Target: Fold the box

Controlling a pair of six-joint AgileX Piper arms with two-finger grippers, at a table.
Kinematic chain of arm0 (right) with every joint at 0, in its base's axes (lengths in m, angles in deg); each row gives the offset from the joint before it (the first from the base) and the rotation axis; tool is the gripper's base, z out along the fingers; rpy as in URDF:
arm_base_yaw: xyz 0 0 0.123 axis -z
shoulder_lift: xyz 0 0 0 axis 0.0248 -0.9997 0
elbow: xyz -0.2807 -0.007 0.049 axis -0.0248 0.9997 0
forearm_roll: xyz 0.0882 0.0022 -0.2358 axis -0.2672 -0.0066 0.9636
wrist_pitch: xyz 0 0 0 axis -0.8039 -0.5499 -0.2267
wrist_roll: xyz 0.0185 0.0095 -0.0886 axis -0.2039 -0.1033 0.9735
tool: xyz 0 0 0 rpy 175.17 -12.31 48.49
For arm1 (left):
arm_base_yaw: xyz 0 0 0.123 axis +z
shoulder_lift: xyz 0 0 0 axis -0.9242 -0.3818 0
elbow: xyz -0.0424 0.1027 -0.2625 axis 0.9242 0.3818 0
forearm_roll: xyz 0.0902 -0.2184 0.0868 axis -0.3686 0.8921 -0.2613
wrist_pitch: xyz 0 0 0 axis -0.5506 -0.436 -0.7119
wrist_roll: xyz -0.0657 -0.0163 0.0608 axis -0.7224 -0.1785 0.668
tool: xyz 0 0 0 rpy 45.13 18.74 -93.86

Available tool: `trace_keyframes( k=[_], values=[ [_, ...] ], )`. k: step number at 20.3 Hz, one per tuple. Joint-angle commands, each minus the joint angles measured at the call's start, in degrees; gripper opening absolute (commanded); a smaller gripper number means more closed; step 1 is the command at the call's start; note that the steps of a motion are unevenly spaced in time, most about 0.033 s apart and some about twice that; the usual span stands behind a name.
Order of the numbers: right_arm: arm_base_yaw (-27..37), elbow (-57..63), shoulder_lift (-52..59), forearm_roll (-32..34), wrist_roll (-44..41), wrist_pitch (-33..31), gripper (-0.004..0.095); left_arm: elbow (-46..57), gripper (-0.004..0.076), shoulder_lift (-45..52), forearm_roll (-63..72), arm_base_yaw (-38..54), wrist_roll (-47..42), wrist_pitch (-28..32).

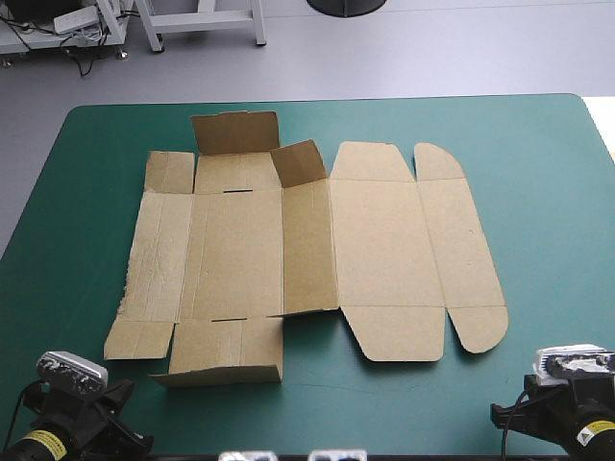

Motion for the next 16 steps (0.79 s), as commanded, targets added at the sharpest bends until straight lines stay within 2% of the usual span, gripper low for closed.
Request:
trace_keyframes(
  k=[1,5,9,12,16],
  values=[
    [0.1,-1.5,-0.6,-0.6,0.2,2.9,-0.0020,-1.3,-0.0009,-0.9,0.6,-0.3,-0.1,3.3],
    [0.1,-1.5,-0.6,-0.6,0.2,2.9,-0.0020,-1.6,-0.0009,-1.0,1.0,-0.3,0.0,3.6],
    [0.1,-1.5,-0.6,-0.6,0.2,3.4,-0.0020,-9.3,-0.0009,-5.5,2.0,-0.3,3.6,3.6],
    [0.1,-1.5,-0.6,-0.6,0.1,5.1,-0.0020,-21.6,-0.0009,-15.8,-0.6,-0.3,4.3,4.9],
    [0.1,-1.5,-0.6,-0.6,0.1,5.8,-0.0020,-35.3,-0.0009,-30.2,-5.1,-0.3,4.5,12.4]
  ],
)
